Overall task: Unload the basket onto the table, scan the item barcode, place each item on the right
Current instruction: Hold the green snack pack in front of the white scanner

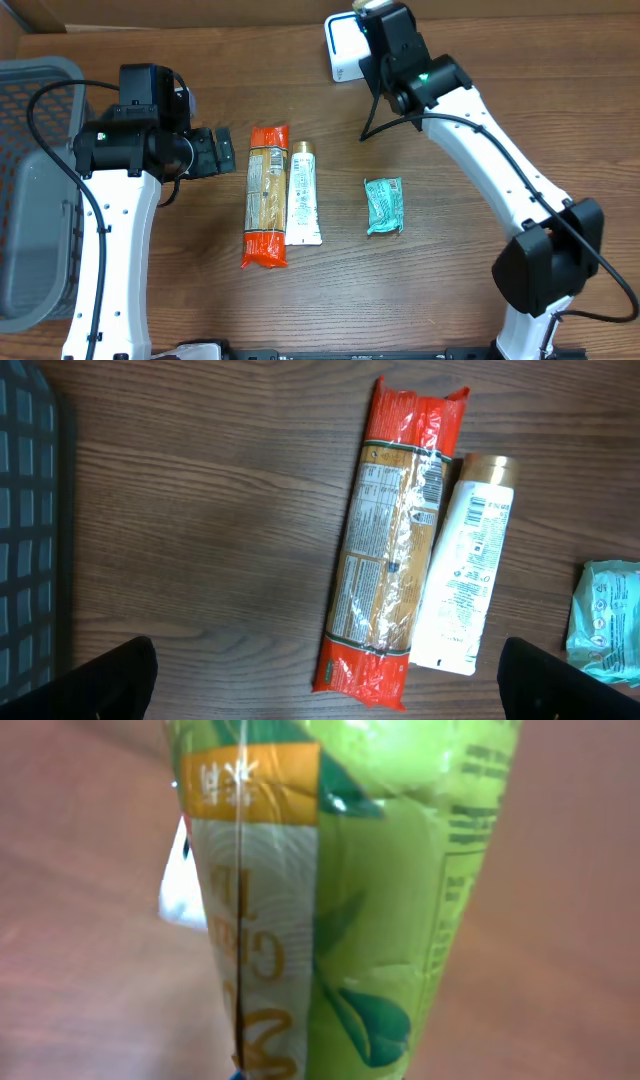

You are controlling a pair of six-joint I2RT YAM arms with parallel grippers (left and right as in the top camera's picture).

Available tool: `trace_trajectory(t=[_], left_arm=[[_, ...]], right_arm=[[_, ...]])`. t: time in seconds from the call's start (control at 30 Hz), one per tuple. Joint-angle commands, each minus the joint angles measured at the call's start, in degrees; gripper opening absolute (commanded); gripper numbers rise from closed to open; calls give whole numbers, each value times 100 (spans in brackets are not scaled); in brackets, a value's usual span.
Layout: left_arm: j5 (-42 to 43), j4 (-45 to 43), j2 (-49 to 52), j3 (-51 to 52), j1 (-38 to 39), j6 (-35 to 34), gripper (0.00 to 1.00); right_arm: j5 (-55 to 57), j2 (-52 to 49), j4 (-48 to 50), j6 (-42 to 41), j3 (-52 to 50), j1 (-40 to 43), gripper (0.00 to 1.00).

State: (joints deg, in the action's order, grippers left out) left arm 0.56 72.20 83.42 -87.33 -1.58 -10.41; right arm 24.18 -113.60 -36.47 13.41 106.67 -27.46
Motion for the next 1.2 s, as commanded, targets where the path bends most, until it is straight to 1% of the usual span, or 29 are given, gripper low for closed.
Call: trace_trajectory(t=[0.0, 0.07, 0.13, 0.2, 0.27, 0.43, 0.67, 1.07, 1.17], left_arm=[[-76, -11, -26, 42, 13, -55, 100], [-76, -11, -26, 42, 11, -55, 100], [-76, -11, -26, 42, 11, -55, 100], [-76, -11, -26, 42, 11, -55, 100], [-76, -11, -26, 42, 11, -55, 100], [-76, -11, -26, 42, 11, -55, 100], [-76, -11, -26, 42, 11, -55, 100], [-79, -13, -26, 42, 11, -55, 100], [-76, -11, -26, 42, 11, -55, 100]], right_arm=[[986, -363, 815, 1412, 243, 13, 3], [1318, -616, 1458, 2033, 245, -22, 3], [1755, -1093, 2391, 3217, 249, -96, 3], [1904, -1360, 2765, 3637, 247, -98, 3], [1897, -1567, 2968, 3748, 247, -87, 4], [1687, -1878, 3193, 3943, 247, -76, 4], [1462, -1932, 3429, 3939, 247, -66, 4], [1314, -1934, 3189, 3882, 240, 66, 4], [1351, -1926, 3132, 3331, 247, 63, 4]])
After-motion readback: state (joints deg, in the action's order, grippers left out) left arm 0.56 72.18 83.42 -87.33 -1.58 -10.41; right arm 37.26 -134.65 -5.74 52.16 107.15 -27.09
